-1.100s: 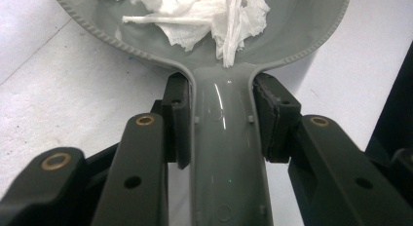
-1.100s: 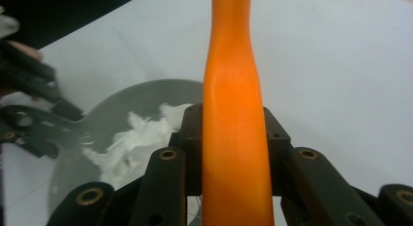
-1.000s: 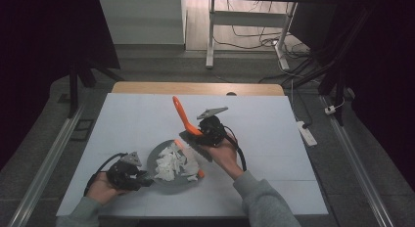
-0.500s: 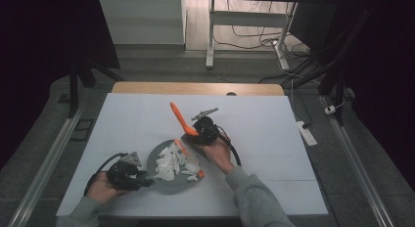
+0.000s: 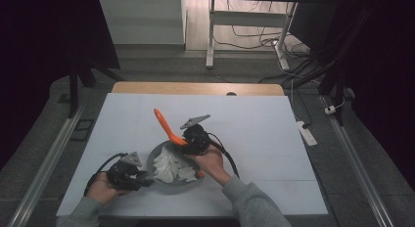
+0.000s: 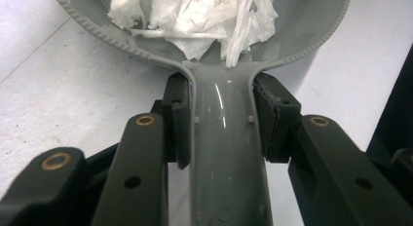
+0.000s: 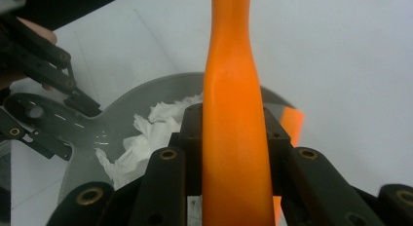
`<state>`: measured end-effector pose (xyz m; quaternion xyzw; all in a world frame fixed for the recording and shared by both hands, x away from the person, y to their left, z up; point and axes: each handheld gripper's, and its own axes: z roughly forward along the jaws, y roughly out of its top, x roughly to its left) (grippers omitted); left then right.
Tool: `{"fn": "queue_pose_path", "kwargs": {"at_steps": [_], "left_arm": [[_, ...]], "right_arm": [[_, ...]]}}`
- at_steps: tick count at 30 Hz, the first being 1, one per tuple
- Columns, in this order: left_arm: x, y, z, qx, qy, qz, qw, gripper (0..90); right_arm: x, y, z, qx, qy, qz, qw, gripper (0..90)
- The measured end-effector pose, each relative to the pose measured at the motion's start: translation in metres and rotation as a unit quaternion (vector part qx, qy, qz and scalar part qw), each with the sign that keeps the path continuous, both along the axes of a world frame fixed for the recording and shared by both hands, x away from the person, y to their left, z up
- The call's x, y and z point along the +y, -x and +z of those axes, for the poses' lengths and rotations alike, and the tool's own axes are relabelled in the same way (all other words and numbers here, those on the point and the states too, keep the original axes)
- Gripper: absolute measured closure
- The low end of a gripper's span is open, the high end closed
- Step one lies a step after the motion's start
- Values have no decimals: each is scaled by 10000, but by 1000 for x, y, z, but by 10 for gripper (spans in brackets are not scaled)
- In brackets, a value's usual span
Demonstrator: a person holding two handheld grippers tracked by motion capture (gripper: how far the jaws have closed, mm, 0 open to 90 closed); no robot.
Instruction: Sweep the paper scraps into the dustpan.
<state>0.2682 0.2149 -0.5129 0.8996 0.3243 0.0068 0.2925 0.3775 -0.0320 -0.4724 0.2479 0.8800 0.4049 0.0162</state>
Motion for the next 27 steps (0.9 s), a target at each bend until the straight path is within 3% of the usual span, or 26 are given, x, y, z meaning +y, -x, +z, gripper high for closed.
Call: {"fn": "queue_pose_path", "kwargs": {"at_steps": [10,27], "left_arm": [[1,0,0,4,34,10,10000,620],[3,1,-1,-24,181,150,9997,621]], "right_arm": [[-28,-1,19,-154,-40,-238,9996,703],[-67,-5,15,-133,-217,-609,9978,704]]}}
